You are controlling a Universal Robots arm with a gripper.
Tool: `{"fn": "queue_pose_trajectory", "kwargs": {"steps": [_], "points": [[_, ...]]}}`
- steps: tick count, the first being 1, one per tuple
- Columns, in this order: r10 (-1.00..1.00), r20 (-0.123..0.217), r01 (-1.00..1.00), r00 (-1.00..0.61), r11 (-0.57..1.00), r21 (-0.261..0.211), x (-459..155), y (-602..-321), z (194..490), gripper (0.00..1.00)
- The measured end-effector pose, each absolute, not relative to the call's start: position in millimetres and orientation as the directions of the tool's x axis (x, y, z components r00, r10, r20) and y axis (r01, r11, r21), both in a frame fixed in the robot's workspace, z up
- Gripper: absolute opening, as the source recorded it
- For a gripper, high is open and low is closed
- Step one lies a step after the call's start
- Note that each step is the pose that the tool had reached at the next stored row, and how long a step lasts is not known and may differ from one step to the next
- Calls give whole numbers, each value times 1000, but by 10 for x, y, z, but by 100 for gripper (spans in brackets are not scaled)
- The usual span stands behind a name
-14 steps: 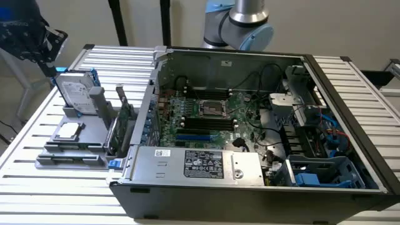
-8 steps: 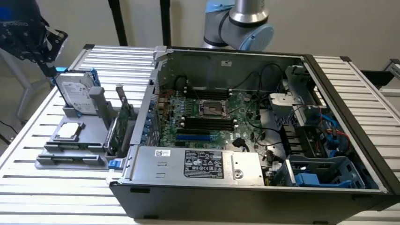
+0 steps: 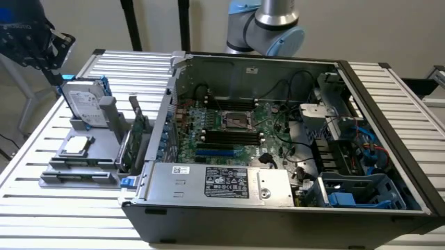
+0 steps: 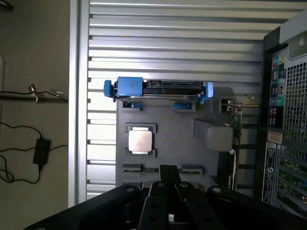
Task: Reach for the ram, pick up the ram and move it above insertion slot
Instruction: 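Reach for the ram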
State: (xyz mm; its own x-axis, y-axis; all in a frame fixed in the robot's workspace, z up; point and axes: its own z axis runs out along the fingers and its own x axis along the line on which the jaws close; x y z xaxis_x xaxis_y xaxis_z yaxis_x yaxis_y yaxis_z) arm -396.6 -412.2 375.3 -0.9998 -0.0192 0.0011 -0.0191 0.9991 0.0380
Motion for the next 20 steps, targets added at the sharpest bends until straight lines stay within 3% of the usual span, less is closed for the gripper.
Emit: {"fn": "queue_pose_trajectory", "kwargs": {"steps": [12, 20], "points": [[-19, 9, -19, -1000, 999, 38, -3938, -4617, 3738, 11], [-23, 9, -22, -1000, 999, 37, -3798, -4746, 3693, 11]]}}
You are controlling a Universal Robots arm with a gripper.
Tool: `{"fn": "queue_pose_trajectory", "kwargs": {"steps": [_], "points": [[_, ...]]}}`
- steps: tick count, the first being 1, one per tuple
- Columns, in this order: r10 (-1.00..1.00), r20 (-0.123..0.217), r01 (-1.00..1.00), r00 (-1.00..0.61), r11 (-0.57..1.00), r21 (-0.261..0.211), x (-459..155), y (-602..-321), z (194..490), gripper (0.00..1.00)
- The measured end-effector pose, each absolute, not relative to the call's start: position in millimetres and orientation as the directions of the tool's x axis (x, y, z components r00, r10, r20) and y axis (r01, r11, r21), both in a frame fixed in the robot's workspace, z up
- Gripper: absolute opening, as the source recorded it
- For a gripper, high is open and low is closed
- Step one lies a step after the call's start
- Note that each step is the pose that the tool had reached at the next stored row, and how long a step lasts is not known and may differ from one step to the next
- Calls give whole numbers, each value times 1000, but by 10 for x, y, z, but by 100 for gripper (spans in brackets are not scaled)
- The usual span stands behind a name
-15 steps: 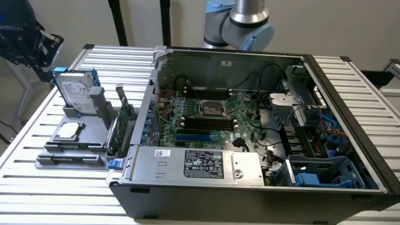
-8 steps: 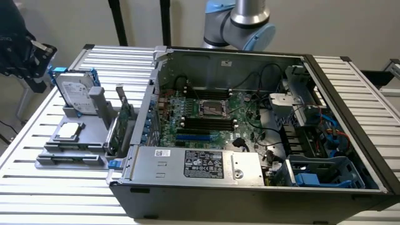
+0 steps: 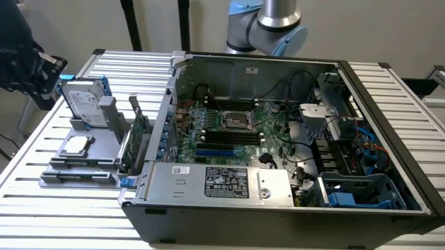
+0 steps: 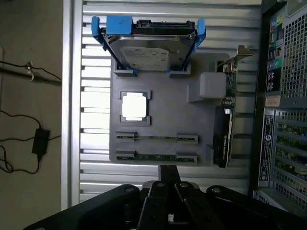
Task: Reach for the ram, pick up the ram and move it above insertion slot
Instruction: 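Reach for the ram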
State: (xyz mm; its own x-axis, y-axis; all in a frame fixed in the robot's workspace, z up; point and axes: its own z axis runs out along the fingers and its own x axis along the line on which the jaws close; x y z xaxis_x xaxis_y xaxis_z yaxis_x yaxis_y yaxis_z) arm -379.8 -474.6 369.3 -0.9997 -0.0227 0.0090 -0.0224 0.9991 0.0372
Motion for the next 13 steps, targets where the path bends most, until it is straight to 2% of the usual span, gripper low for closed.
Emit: {"fn": "queue_pose_trajectory", "kwargs": {"steps": [13], "points": [[-32, 9, -31, -999, 999, 34, -3711, -4814, 3642, 11]]}}
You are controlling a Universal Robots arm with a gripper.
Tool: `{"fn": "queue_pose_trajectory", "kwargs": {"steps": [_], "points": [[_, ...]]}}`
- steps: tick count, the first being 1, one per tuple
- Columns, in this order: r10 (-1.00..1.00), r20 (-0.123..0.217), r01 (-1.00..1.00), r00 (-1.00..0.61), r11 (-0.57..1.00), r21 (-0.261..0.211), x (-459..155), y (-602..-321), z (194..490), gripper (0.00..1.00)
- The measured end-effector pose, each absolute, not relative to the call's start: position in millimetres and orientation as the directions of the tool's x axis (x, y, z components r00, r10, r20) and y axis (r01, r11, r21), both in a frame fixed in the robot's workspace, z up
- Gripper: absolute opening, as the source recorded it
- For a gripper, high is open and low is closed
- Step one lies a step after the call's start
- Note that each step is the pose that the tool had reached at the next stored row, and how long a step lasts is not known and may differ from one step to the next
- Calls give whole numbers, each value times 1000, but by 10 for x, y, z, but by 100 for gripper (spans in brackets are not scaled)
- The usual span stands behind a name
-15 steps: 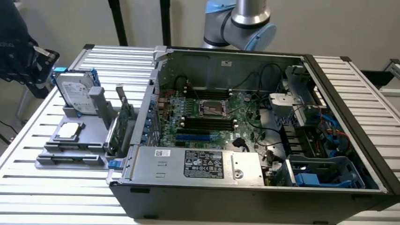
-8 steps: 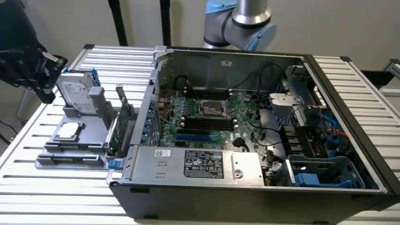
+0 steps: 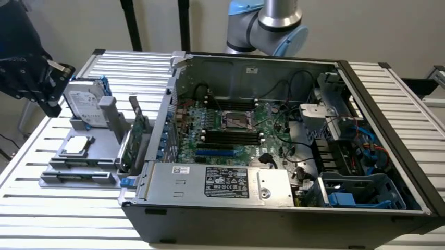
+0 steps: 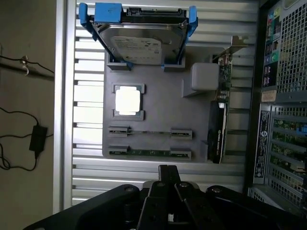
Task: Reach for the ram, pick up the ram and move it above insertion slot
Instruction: 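Pick up the ram and move it above insertion slot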
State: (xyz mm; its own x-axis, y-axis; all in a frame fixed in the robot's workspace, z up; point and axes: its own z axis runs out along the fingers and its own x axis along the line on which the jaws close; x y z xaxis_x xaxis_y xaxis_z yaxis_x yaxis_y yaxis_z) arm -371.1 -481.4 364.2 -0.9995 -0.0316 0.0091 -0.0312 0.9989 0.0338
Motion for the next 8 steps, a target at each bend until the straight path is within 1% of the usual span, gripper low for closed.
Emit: {"fn": "queue_pose_trajectory", "kwargs": {"steps": [4, 8], "points": [[-42, 9, -42, -999, 999, 34, -3714, -4815, 3641, 11], [-114, 9, -114, -993, 993, 34, -3715, -4814, 3630, 11]]}}
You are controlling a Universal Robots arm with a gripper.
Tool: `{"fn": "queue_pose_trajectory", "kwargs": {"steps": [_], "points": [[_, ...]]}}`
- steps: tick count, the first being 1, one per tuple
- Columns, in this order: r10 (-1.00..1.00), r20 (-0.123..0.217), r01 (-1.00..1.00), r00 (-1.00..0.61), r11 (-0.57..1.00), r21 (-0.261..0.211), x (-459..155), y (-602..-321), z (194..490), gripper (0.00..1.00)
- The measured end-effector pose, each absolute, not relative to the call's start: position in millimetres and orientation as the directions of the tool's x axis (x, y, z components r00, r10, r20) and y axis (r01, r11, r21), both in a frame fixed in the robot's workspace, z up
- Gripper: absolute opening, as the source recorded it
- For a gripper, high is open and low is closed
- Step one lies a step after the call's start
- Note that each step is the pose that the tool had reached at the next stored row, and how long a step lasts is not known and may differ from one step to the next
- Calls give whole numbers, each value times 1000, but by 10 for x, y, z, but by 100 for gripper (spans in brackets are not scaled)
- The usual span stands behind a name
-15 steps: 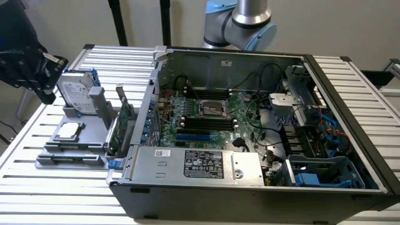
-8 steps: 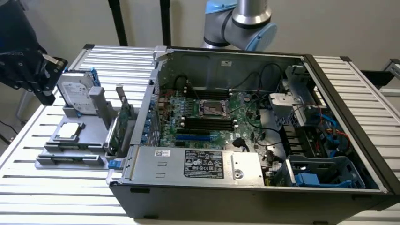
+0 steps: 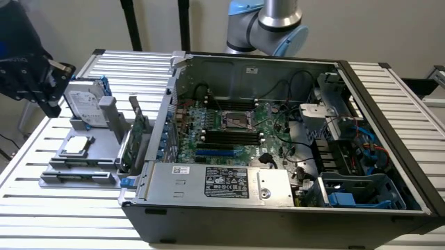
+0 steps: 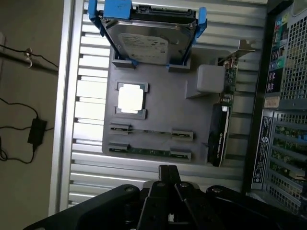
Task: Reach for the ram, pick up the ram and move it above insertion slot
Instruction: 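Pick up the ram and move it above insertion slot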
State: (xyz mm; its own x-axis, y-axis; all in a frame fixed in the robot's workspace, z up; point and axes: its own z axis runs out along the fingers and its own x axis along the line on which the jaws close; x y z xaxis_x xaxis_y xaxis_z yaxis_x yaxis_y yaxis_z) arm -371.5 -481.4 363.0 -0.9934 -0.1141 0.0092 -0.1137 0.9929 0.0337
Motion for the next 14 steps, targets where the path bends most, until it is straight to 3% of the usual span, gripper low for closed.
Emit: {"fn": "queue_pose_trajectory", "kwargs": {"steps": [14], "points": [[-361, 9, -361, -932, 932, 34, -3715, -4814, 3577, 11]]}}
